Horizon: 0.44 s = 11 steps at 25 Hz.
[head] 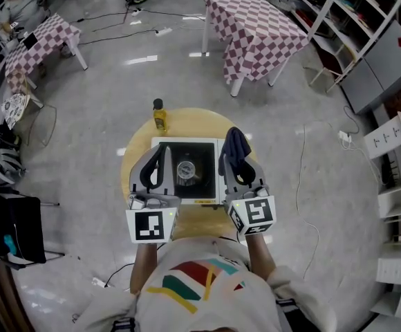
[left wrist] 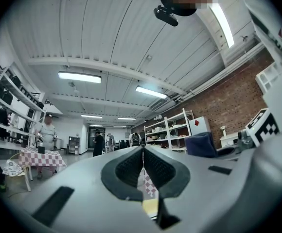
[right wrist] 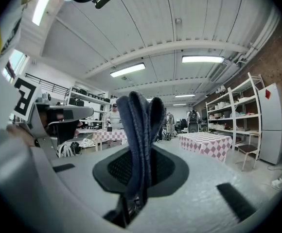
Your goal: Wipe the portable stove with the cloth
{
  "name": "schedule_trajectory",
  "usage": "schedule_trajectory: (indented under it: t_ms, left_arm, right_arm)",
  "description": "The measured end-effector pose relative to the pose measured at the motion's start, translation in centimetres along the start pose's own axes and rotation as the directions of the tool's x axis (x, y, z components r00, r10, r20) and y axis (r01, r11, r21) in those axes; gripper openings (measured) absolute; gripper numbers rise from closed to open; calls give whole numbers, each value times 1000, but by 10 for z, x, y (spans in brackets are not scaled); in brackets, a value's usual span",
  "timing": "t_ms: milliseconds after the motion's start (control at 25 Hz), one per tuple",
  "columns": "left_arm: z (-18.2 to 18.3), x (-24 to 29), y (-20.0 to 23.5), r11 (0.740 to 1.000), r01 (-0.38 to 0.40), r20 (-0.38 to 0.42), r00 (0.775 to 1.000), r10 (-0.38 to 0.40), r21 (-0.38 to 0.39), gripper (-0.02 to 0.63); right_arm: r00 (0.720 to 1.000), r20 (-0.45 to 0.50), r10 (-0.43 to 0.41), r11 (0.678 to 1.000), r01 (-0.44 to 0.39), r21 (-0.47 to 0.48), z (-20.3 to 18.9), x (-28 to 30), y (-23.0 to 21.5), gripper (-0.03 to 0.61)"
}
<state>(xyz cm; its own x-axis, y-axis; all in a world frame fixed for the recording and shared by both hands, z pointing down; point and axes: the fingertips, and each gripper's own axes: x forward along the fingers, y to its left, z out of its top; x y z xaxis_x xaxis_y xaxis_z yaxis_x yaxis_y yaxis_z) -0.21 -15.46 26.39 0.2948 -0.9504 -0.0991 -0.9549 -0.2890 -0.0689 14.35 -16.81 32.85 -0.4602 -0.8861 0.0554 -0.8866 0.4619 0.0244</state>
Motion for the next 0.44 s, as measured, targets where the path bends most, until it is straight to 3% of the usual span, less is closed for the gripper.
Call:
schedule_trajectory:
  t_ms: [440]
  left_arm:
    - [-1, -2, 10, 1000, -23, -3, 1000, 23, 9, 6]
  right_arm:
    - [1000, 13, 3, 1000, -3, -14, 3, 3, 4, 35]
